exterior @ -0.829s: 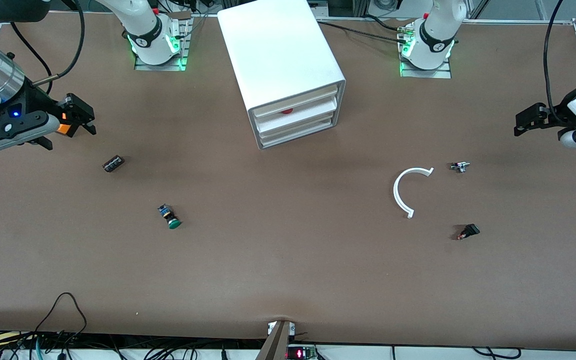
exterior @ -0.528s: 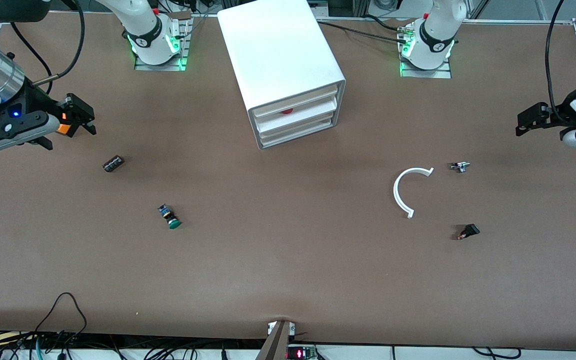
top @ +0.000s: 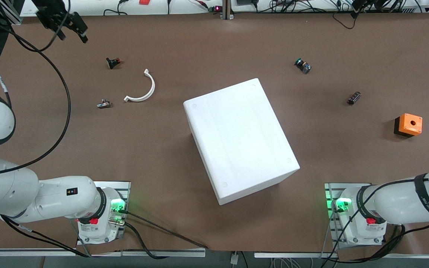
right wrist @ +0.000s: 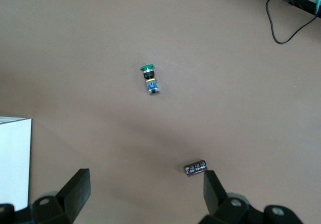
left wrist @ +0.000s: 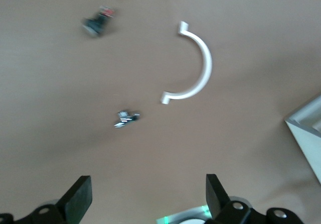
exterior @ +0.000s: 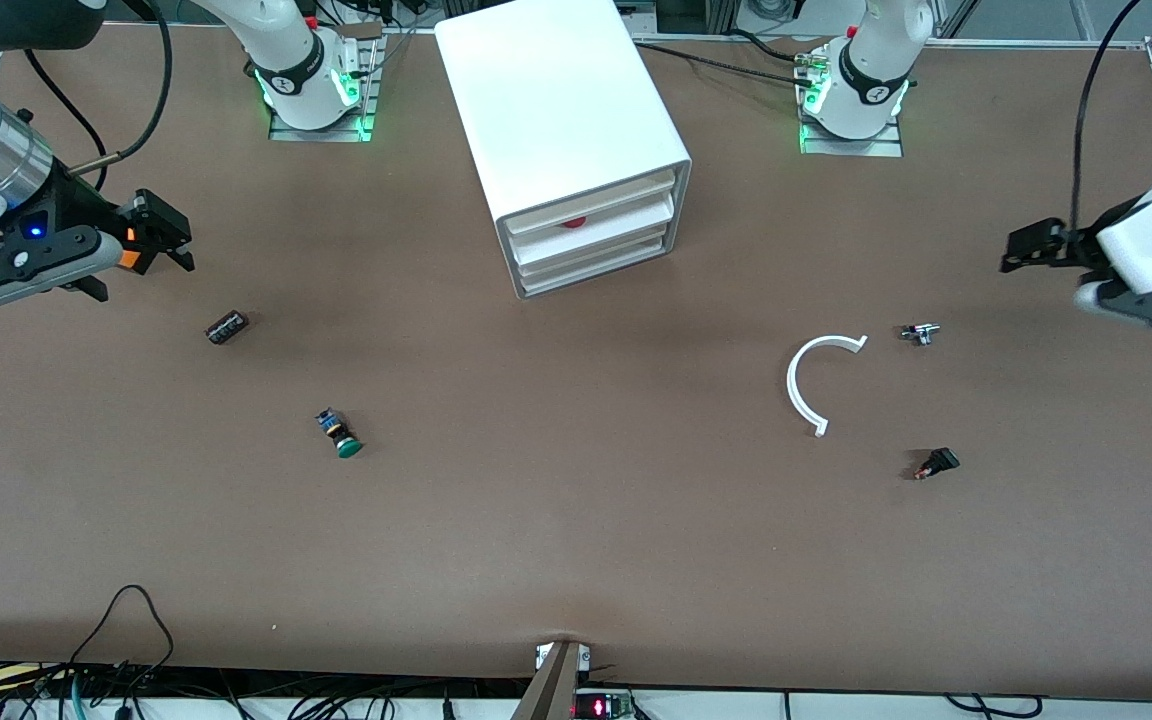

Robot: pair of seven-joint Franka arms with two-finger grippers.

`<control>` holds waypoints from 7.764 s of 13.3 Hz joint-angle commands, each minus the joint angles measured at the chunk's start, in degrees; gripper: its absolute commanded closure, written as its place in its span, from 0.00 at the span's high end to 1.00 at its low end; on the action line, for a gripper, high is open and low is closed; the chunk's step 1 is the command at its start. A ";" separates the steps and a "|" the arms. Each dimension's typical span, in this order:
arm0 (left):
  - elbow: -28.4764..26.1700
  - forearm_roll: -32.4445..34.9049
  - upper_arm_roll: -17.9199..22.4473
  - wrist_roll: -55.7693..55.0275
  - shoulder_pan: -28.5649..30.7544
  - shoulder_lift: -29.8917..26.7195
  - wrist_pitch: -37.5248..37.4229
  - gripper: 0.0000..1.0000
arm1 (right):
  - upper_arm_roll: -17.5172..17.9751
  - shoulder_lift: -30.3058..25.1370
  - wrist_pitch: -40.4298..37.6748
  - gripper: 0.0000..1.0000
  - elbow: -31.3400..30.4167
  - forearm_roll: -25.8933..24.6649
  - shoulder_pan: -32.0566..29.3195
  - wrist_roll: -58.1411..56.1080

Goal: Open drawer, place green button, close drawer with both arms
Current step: 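Move the left gripper toward the white drawer cabinet, then grasp the lower drawer's handle with the left gripper, then pull the drawer open with the left gripper while the right gripper grasps the button, then lift the green button with the right gripper and lower it into the drawer, then open the right gripper over the drawer while the left gripper withdraws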

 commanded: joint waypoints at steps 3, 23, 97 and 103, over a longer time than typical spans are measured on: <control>1.51 -8.41 -3.35 0.12 -1.21 7.91 -3.88 1.00 | 0.26 0.31 -0.48 1.00 1.22 -0.99 -0.12 -0.02; -0.42 -52.96 -16.64 23.63 -10.96 41.13 14.31 0.82 | 0.26 1.01 -0.21 1.00 1.22 -0.20 -0.47 -0.11; 7.19 -1.96 -10.57 -6.14 -1.74 13.29 6.35 1.00 | 3.87 34.93 12.69 0.00 16.42 12.81 32.21 47.15; 14.70 6.50 -9.70 -20.89 3.35 11.10 -2.65 1.00 | 3.78 38.01 17.44 0.00 15.90 12.37 35.38 48.85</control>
